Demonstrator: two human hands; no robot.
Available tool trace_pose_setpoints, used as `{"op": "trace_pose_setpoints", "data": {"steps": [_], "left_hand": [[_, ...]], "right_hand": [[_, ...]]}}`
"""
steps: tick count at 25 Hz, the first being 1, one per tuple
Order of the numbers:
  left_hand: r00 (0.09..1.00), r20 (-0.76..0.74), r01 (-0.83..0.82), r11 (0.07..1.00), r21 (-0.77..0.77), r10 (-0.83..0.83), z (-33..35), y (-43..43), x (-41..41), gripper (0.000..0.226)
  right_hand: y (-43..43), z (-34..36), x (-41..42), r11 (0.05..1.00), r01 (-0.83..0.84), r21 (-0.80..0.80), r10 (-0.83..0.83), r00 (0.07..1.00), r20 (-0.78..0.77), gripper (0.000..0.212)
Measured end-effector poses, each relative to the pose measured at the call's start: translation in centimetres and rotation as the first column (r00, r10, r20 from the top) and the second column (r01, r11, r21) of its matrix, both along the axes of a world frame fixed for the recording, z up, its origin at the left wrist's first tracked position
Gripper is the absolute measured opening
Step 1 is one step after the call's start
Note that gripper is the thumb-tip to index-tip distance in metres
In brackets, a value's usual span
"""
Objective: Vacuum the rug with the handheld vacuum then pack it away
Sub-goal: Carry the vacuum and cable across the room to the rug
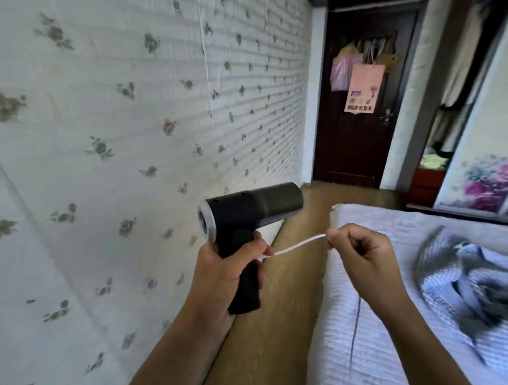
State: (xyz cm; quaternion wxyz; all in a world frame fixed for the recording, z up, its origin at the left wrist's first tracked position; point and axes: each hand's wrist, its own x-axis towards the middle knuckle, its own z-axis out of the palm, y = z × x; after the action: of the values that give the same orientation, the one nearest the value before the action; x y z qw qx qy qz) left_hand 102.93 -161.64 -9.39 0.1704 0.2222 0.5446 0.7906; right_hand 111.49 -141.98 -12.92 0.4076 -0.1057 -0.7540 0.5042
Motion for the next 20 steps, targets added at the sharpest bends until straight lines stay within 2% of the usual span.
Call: {"op": "trace_pose_setpoints", "data": {"steps": [4, 7, 10, 12, 17, 20], "left_hand": [[0.982, 0.005, 0.187, 0.982, 0.021, -0.187, -1.1, 1.8, -9.5, 0.013], [0.94, 0.032, 0.339, 0.94, 0.049, -0.341, -0.2, 4.2, -16.6, 0.021], [0.891, 0.07, 0.442, 0.892, 0.089, -0.449, 0.7, 7.7, -21.5, 0.027], [0.852, 0.069, 0.508, 0.852, 0.127, -0.519, 1.0, 10.2, -23.7, 0.027], [0.78, 0.068, 0.604, 0.776, 0.182, -0.622, 0.5, 19.6, -29.3, 0.025], [0.746, 0.058, 0.65, 0.744, 0.155, -0.663, -0.5, 25.8, -31.8, 0.027]], "right_hand": [[0.3, -1.1, -6.0, 0.989, 0.145, 0.027, -0.145, 0.989, 0.007, 0.034], [0.3, 0.0, -10.0, 0.963, 0.27, 0.02, -0.27, 0.963, 0.01, 0.033], [1.8, 1.4, -12.7, 0.929, 0.358, 0.098, -0.365, 0.928, 0.071, 0.031], [3.2, 2.0, -13.7, 0.906, 0.404, 0.124, -0.413, 0.909, 0.056, 0.031], [9.6, 1.3, -17.3, 0.835, 0.51, 0.207, -0.531, 0.845, 0.06, 0.036], [14.9, 0.1, -19.8, 0.784, 0.593, 0.182, -0.609, 0.792, 0.039, 0.036]]}}
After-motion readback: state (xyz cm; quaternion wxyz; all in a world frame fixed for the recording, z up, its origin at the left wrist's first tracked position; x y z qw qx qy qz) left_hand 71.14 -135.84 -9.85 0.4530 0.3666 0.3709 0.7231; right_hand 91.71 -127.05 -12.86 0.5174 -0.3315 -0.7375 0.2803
